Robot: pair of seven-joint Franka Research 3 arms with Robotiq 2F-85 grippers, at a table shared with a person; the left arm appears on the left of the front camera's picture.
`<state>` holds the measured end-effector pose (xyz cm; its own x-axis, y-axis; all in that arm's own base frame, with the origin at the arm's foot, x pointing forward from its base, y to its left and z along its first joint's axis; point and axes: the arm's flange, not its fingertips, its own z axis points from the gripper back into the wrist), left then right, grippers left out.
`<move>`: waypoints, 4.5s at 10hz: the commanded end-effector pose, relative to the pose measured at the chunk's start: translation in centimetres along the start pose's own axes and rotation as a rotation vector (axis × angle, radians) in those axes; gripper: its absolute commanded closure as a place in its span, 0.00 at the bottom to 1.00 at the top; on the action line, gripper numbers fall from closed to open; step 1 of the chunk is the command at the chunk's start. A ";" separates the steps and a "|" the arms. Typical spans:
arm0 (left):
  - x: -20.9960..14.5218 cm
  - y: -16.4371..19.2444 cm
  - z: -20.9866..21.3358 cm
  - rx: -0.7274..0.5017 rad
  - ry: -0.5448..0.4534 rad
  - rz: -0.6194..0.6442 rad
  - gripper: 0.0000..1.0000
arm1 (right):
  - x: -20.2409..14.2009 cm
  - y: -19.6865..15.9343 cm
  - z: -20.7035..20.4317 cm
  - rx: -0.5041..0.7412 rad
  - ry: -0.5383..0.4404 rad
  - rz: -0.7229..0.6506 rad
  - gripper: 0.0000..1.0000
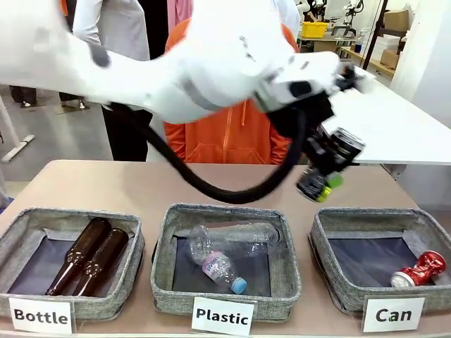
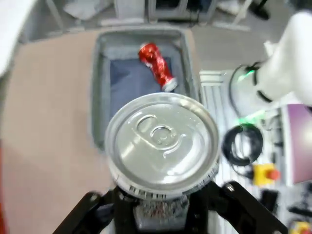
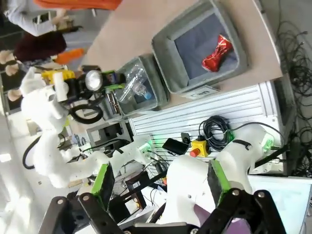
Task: Sort the can waste into the basket.
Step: Pick up the can waste from the table and place it in the right Fabric basket.
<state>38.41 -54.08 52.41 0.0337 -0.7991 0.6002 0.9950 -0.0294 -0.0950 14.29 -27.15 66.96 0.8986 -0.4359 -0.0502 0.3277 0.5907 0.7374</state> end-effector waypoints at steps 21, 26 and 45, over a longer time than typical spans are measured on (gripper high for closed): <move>1.6 1.8 -0.6 -0.204 0.013 -0.042 0.00 | 1.7 4.4 -2.6 0.037 0.027 0.051 0.00; -12.5 1.8 17.7 -0.126 -0.171 0.294 0.00 | 5.8 13.3 -17.9 0.060 0.132 0.085 0.00; -53.5 1.9 28.1 -0.154 -0.693 0.979 0.00 | 11.8 13.3 -41.9 0.334 0.395 -0.001 0.00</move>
<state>41.16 5.28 42.49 0.8514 -0.0393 0.5230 0.5084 0.3065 -0.8047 41.82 3.83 47.73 0.9627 -0.1112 -0.2465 0.2697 0.3308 0.9043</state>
